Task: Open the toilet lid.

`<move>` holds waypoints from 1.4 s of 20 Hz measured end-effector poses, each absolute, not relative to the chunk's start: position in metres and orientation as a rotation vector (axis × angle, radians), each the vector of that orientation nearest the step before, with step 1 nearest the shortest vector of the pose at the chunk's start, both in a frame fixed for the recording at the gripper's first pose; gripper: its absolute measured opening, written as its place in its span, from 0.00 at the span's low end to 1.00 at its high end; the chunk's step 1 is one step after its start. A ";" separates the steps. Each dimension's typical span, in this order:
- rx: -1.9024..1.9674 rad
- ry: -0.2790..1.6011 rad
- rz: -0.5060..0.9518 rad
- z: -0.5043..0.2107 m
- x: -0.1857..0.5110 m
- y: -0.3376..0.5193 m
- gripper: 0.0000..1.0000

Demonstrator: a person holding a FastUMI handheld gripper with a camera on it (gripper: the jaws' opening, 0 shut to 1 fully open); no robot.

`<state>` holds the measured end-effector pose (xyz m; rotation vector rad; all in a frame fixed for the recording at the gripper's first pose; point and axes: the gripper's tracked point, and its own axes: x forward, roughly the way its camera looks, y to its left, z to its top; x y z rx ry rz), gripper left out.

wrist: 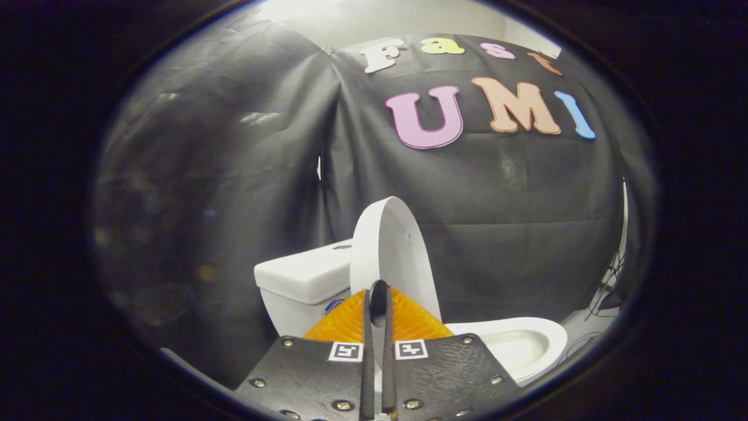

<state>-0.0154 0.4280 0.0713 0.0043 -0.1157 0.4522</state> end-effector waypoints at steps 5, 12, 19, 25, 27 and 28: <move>0.004 -0.116 0.463 0.072 -0.016 0.430 0.06; 0.059 -0.068 0.493 0.074 -0.016 0.431 0.10; 0.122 -0.024 0.582 0.083 -0.029 0.419 0.18; 0.091 -0.088 0.418 0.108 -0.017 0.344 0.27; 0.137 -0.082 0.364 0.112 -0.009 0.314 0.27; 0.150 -0.079 0.336 0.113 -0.007 0.299 0.27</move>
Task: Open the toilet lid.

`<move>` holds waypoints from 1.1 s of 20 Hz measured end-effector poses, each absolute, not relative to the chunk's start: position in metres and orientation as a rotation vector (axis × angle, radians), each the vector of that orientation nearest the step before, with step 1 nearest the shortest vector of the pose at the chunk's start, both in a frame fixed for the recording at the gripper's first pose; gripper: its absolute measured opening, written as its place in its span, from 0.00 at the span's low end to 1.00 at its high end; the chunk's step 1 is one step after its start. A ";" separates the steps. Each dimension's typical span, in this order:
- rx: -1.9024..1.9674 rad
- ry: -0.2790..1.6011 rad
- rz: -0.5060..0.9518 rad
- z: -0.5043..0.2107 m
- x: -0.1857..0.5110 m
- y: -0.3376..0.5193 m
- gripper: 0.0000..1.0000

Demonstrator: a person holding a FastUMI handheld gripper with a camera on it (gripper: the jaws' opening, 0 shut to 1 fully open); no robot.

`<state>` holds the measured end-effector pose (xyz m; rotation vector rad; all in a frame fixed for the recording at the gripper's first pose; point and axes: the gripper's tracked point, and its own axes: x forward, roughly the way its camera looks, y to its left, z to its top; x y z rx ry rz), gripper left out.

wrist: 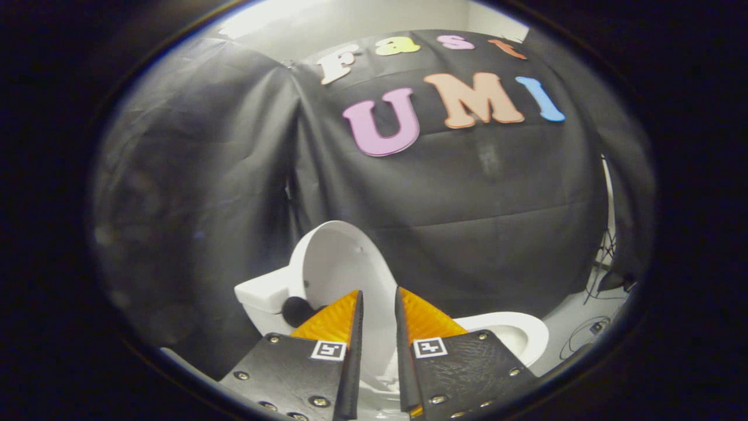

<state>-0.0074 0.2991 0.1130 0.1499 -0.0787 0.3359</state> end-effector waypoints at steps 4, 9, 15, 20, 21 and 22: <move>0.126 -0.072 0.218 0.112 -0.005 0.236 0.31; 0.070 -0.078 0.131 0.114 -0.005 0.189 0.31; 0.016 -0.058 0.119 0.106 -0.009 0.155 0.83; 0.033 -0.077 0.076 0.113 -0.017 0.105 1.00; 0.039 -0.083 0.068 0.116 -0.019 0.094 1.00; 0.039 -0.091 0.057 0.119 -0.022 0.082 1.00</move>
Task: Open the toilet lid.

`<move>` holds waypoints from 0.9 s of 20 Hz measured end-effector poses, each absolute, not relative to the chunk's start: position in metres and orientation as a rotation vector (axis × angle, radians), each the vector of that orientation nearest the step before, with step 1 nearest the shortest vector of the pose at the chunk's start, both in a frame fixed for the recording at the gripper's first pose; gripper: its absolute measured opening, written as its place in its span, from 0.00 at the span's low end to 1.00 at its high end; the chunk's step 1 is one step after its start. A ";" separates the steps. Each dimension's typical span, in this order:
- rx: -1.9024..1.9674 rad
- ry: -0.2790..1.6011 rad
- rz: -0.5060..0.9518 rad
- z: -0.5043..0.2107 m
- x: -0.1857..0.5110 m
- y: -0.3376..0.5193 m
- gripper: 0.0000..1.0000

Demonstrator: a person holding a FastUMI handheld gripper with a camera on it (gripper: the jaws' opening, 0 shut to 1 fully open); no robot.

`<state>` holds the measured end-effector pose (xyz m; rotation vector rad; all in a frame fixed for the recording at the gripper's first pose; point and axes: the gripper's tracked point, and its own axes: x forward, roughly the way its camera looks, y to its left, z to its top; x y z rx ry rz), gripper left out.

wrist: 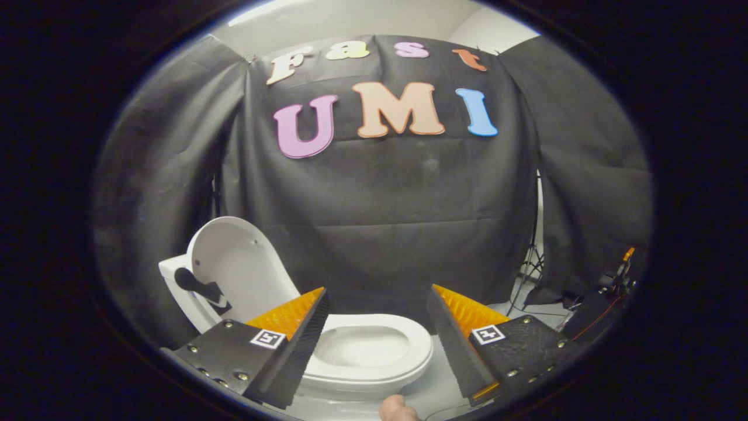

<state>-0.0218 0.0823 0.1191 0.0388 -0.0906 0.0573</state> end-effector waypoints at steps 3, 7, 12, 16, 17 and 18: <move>0.015 -0.120 0.008 0.131 -0.031 0.041 1.00; 0.004 -0.163 -0.019 0.150 -0.048 0.003 1.00; 0.079 -0.180 -0.014 0.164 -0.055 -0.013 0.99; 0.120 -0.181 -0.009 0.166 -0.053 -0.013 0.99; 0.121 -0.181 -0.003 0.166 -0.052 -0.010 0.99; 0.114 -0.180 -0.003 0.166 -0.052 -0.007 0.99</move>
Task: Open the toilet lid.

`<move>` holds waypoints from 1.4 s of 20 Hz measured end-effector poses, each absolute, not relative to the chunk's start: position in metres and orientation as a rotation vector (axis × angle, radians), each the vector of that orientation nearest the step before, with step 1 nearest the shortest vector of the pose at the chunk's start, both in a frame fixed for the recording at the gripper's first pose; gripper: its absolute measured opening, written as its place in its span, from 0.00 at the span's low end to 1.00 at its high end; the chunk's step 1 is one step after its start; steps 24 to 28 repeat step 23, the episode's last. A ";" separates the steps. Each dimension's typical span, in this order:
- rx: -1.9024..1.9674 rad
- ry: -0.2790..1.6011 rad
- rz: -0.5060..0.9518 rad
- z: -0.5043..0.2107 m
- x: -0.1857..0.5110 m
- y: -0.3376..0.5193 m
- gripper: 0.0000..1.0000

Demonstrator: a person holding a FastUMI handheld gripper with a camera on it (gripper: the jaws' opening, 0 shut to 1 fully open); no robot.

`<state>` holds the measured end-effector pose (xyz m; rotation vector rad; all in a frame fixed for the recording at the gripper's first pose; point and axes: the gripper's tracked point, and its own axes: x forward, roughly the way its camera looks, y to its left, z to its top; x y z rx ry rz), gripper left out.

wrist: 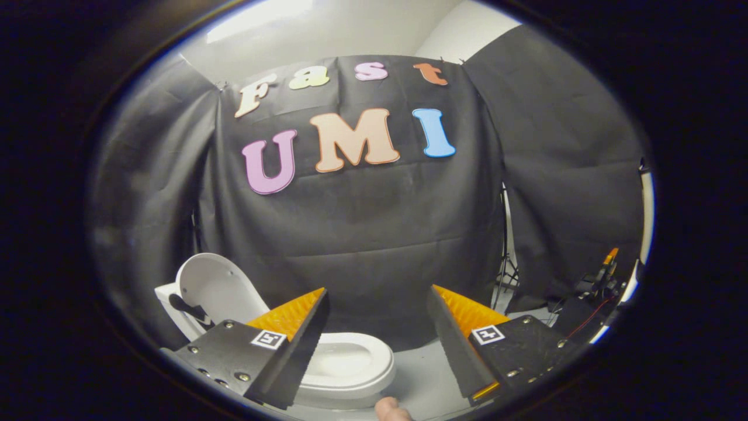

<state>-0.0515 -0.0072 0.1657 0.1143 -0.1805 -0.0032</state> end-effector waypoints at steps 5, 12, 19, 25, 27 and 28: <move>0.066 -0.169 0.005 0.160 -0.045 0.010 0.99; 0.100 -0.169 0.053 0.162 -0.043 0.032 0.99; 0.093 -0.189 0.054 0.168 -0.042 0.035 0.99; 0.112 -0.185 0.054 0.161 -0.038 0.031 0.99; 0.112 -0.185 0.054 0.161 -0.038 0.031 0.99; 0.112 -0.185 0.054 0.161 -0.038 0.031 0.99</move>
